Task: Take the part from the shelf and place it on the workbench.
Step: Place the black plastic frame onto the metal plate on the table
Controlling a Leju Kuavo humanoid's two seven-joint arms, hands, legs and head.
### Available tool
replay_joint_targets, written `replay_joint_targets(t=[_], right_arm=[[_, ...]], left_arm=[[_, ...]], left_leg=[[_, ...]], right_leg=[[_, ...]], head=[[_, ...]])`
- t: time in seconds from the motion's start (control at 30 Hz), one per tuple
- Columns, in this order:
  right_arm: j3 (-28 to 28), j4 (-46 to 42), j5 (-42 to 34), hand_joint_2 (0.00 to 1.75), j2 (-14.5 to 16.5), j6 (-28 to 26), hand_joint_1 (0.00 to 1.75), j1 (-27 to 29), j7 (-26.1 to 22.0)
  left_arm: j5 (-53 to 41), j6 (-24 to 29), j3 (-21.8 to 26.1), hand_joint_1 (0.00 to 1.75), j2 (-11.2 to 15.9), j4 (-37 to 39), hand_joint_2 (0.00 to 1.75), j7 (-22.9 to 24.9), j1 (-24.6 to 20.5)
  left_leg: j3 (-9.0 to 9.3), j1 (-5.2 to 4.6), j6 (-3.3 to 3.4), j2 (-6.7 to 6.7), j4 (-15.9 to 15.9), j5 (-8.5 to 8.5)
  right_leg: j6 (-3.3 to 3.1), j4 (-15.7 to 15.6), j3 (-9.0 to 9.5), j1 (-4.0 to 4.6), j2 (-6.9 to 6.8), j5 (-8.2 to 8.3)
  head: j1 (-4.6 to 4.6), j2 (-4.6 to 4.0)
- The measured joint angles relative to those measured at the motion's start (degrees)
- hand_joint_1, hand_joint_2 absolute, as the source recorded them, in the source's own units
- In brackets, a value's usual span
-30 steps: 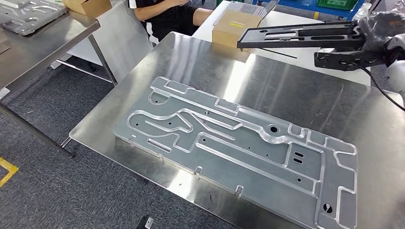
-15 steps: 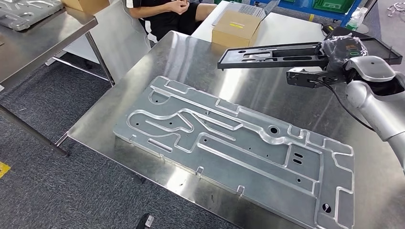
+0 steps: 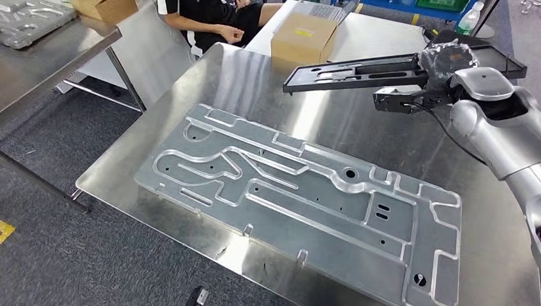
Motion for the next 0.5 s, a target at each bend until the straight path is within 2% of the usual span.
replay_joint_targets(t=[0.03,0.07,0.1,0.13,0.2,0.23,0.27,0.4,0.43,0.5], right_arm=[[0.0,0.1,0.0,1.75,0.1,0.0,1.75,-0.1,0.0],[0.0,0.2,0.0,1.75,0.3,0.0,1.75,-0.1,0.0],[0.0,0.2,0.0,1.75,0.4,0.0,1.75,-0.1,0.0],[0.0,0.3,0.0,1.75,0.5,0.0,1.75,-0.1,0.0],[0.0,0.3,0.0,1.75,0.6,0.0,1.75,-0.1,0.0],[0.0,0.4,0.0,1.75,0.7,0.0,1.75,-0.2,0.0],[0.0,0.4,0.0,1.75,0.7,0.0,1.75,-0.3,0.0],[0.0,0.6,0.0,1.75,0.8,0.0,1.75,-0.4,0.0],[0.0,0.6,0.1,1.75,0.8,0.0,1.75,-0.5,0.0],[-0.1,0.7,0.2,1.75,0.7,0.0,1.75,-0.9,-0.1]], left_arm=[[0.0,0.0,0.0,0.0,0.0,0.0,1.75,0.0,0.0],[0.0,-0.1,0.0,0.0,0.0,0.0,1.75,0.0,0.0],[0.0,-0.1,0.0,0.0,0.0,0.0,1.75,0.0,-0.1],[0.0,-0.1,0.0,0.0,0.0,0.0,1.75,0.0,-0.1],[0.0,-0.1,0.0,0.0,0.0,0.0,1.75,0.0,-0.1],[0.0,-0.1,0.0,0.0,0.1,0.0,1.75,0.0,0.0],[0.0,-0.1,0.0,0.0,0.1,0.0,1.75,0.1,0.0],[0.1,-0.1,0.0,0.0,0.1,0.0,1.75,0.2,0.1],[0.1,-0.1,0.0,0.0,0.1,0.0,1.75,0.2,0.1],[0.1,-0.1,0.0,0.0,0.1,0.0,1.75,0.4,0.1]], left_leg=[[-1.97,0.01,-0.01,-0.01,4.0,-1.55],[-3.48,0.01,0.05,-0.01,6.9,-2.26],[-3.99,0.0,0.19,-0.01,7.6,-1.78],[-3.33,-0.01,0.43,-0.02,6.0,-0.22],[0.29,-0.19,1.17,-0.11,-1.8,4.08],[1.95,-0.31,1.47,-0.18,-5.2,5.45],[3.0,-0.45,1.66,-0.24,-7.5,6.04],[3.86,-0.4,2.11,-0.19,-9.8,6.32],[4.07,-0.26,2.36,-0.13,-10.3,6.55],[4.31,-0.21,2.65,-0.04,-10.7,6.75]], right_leg=[[-0.14,0.0,0.04,0.17,0.01,-0.07],[-0.25,0.0,0.08,0.34,0.05,-0.13],[-0.34,0.1,0.17,0.5,0.12,-0.2],[-0.4,0.1,0.31,0.63,0.23,-0.29],[-0.4,0.2,0.69,0.8,0.48,-0.52],[-0.3,0.2,0.76,0.89,0.59,-0.61],[-0.13,0.2,0.69,0.92,0.66,-0.62],[0.98,0.4,0.25,0.72,0.65,-0.82],[1.19,1.5,-0.22,0.69,0.58,-1.65],[1.55,6.9,-2.7,0.54,0.46,-4.63]], head=[[0.0,0.0],[0.0,0.0],[0.0,0.0],[0.0,0.0],[0.03,0.0],[0.03,0.0],[0.04,0.0],[0.04,0.0],[0.05,0.0],[0.08,0.0]])
